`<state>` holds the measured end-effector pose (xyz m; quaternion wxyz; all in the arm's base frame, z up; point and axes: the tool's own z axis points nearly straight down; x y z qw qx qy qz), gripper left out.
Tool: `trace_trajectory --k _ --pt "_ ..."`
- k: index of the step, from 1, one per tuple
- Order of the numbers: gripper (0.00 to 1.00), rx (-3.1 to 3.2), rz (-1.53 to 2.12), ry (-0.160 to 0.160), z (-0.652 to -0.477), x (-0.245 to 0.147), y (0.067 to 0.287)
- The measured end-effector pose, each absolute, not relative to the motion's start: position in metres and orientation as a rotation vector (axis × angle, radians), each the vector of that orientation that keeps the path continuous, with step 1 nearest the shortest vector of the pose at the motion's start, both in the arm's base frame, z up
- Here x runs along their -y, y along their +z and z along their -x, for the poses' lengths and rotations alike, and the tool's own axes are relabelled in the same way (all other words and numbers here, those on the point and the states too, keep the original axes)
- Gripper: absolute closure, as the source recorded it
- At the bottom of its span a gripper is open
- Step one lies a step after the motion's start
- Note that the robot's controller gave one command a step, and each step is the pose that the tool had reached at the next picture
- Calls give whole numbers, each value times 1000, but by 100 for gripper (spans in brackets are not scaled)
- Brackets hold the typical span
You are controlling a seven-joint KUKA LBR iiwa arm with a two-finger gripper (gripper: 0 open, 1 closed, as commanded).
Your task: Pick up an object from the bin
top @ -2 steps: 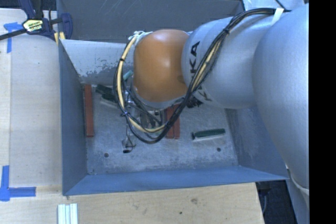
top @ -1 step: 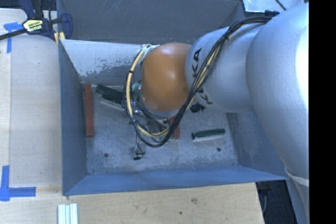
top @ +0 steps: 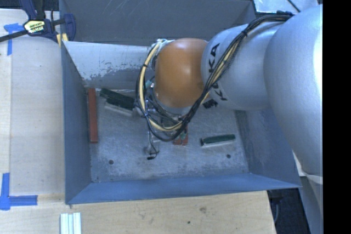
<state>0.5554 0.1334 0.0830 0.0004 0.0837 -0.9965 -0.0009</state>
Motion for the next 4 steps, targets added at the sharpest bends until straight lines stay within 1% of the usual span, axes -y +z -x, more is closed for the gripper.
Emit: trace_trajectory --k 1,2,3,4 --pt "0 3134 -263 4 -587 -130 83" --pt "0 3134 -154 -3 -622 -141 81" --pt "0 3140 -140 -3 -634 -139 80" --pt "100 3135 -277 -4 -624 -215 71"
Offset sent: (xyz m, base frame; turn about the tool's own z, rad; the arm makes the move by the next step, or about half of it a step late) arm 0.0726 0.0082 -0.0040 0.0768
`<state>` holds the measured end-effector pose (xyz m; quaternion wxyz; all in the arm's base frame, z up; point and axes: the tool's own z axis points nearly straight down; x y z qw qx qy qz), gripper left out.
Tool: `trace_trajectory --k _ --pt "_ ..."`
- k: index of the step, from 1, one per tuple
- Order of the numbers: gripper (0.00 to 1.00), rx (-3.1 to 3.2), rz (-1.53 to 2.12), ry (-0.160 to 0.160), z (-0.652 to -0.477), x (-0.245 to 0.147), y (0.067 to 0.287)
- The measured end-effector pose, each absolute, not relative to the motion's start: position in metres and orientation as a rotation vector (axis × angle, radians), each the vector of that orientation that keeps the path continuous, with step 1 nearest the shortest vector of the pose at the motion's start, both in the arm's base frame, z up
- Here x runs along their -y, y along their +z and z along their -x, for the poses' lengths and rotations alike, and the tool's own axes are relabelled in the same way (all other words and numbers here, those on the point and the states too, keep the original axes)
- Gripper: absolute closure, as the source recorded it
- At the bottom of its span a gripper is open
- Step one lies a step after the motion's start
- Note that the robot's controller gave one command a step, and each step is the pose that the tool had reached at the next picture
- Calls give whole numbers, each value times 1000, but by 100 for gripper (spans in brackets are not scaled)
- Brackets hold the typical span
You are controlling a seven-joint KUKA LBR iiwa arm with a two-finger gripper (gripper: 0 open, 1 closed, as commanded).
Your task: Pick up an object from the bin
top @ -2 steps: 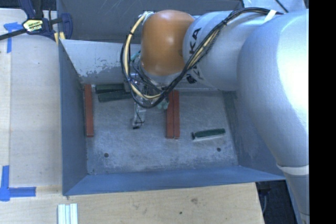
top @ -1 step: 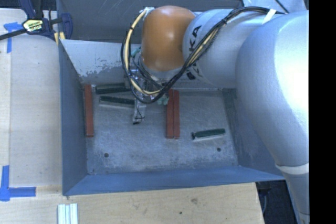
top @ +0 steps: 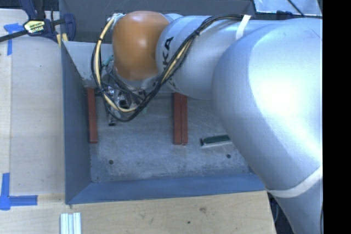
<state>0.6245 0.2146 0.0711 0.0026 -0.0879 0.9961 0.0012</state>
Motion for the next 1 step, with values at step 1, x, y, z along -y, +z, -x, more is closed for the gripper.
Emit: trace_trajectory --k 1 --pt "0 -3135 276 1 -622 -214 69"
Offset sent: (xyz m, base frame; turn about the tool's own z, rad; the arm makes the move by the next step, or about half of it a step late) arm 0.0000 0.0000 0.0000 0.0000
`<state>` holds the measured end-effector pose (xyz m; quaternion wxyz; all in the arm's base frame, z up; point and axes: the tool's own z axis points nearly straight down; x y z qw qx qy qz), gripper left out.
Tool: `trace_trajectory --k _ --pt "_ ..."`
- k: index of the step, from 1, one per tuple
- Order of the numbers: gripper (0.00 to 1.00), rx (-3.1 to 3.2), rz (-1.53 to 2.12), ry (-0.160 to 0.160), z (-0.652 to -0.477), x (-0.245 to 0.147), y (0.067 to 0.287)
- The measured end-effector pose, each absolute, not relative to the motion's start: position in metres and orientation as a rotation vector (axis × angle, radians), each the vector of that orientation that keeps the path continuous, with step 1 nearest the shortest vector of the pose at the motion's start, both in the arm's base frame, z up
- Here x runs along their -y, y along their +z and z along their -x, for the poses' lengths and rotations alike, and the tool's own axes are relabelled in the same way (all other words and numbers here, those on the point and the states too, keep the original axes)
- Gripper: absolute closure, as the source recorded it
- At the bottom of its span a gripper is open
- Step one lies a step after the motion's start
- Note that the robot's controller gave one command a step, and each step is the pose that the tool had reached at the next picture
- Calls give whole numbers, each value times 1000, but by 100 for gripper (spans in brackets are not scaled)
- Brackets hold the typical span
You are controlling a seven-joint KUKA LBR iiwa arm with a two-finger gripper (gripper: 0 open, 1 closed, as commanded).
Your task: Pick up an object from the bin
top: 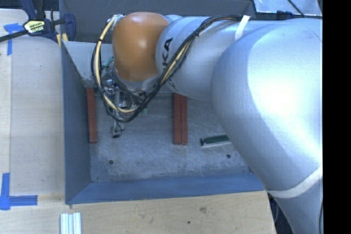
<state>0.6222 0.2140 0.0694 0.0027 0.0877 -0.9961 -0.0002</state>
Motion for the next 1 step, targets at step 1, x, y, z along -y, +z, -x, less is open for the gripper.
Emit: trace_trajectory --k 1 --pt "0 3124 -276 -1 -622 -214 69"
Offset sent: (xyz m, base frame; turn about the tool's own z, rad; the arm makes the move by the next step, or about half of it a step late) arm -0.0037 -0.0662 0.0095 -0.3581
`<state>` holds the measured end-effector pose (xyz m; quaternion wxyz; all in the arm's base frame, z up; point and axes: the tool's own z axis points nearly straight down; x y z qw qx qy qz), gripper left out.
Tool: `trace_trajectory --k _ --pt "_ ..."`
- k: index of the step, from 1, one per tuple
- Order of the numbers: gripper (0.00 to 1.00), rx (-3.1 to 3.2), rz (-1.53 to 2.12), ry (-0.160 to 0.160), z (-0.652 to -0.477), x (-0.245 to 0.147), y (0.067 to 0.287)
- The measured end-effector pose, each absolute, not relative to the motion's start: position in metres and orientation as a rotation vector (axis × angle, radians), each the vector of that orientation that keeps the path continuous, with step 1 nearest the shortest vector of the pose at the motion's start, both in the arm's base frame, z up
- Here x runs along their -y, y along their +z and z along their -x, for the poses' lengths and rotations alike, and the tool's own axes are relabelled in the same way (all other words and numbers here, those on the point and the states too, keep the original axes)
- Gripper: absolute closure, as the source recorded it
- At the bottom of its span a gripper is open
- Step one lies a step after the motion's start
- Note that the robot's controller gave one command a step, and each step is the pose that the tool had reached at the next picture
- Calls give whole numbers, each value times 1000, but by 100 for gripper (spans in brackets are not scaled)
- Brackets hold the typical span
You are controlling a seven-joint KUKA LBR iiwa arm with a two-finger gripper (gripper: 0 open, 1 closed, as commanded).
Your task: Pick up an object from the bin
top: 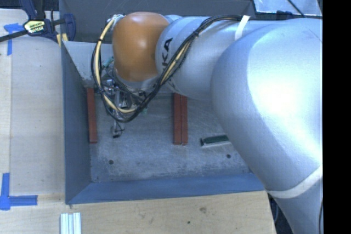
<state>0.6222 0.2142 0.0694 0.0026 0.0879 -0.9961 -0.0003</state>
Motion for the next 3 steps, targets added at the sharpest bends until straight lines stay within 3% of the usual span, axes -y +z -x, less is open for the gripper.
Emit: trace_trajectory --k 1,2,3 --pt "100 3034 -824 0 -619 -147 79" --pt "100 3034 -822 -1 -619 -147 79" --pt "100 3034 -836 -1 -613 -183 223"
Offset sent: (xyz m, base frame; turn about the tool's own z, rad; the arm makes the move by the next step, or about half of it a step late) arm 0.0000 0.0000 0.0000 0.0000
